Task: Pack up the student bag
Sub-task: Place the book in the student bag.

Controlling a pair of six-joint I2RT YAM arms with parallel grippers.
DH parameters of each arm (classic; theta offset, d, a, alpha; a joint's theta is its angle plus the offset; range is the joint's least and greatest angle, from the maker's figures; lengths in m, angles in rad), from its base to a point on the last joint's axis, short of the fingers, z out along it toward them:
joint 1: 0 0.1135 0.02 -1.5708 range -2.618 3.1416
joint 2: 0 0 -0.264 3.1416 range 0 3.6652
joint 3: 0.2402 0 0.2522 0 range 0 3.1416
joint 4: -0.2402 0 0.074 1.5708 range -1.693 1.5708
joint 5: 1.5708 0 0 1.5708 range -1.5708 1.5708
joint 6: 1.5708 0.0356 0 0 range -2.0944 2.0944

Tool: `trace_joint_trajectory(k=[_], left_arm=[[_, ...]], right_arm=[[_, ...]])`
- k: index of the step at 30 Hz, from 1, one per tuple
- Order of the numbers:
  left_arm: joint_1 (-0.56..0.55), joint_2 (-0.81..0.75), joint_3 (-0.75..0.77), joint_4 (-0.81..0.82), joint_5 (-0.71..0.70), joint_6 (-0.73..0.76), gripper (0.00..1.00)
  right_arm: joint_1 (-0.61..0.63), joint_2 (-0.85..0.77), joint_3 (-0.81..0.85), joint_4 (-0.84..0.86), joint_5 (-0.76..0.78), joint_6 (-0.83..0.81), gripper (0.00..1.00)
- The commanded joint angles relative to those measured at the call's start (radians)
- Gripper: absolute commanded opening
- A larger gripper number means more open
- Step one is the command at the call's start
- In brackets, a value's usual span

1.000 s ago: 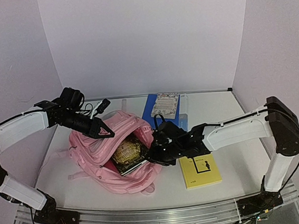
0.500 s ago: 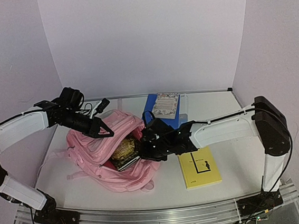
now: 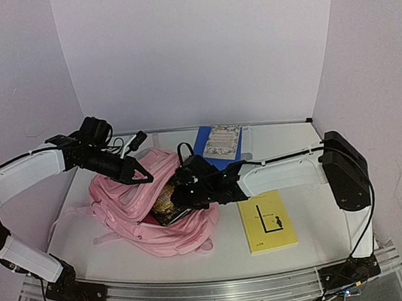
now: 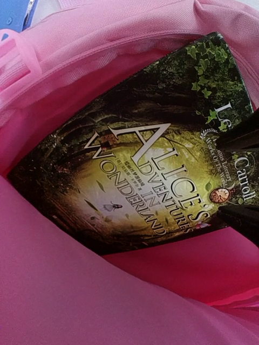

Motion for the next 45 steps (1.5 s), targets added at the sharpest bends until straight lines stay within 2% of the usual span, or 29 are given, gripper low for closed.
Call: trace_joint_trajectory(k=[1,9,18,32,39,43,45], left_arm=[[-0.011,-0.011,0.057,0.105,0.096,0.005,0.0],[-0.01,-0.001,0.062,0.101,0.087,0.001,0.0],[-0.011,-0.007,0.059,0.102,0.086,0.002,0.0],[-0.011,-0.013,0.056,0.105,0.096,0.002,0.0],[-0.011,-0.008,0.057,0.106,0.105,0.003,0.0],[-0.01,-0.007,0.056,0.107,0.112,0.003,0.0],[-0.011,-0.005,0.056,0.108,0.114,0.003,0.0]], right_arm=[[0.007,-0.08,-0.049,0.037,-0.038,0.012,0.39],[0.012,-0.185,-0.183,0.036,-0.035,0.089,0.47],[0.012,-0.086,-0.16,0.034,-0.043,0.102,0.52],[-0.004,0.027,-0.044,0.037,0.022,0.031,0.37],[-0.005,0.105,0.056,0.055,0.056,-0.064,0.36],[-0.005,0.137,0.063,0.138,0.086,-0.094,0.34],[-0.008,0.138,0.035,0.236,0.095,-0.096,0.34]])
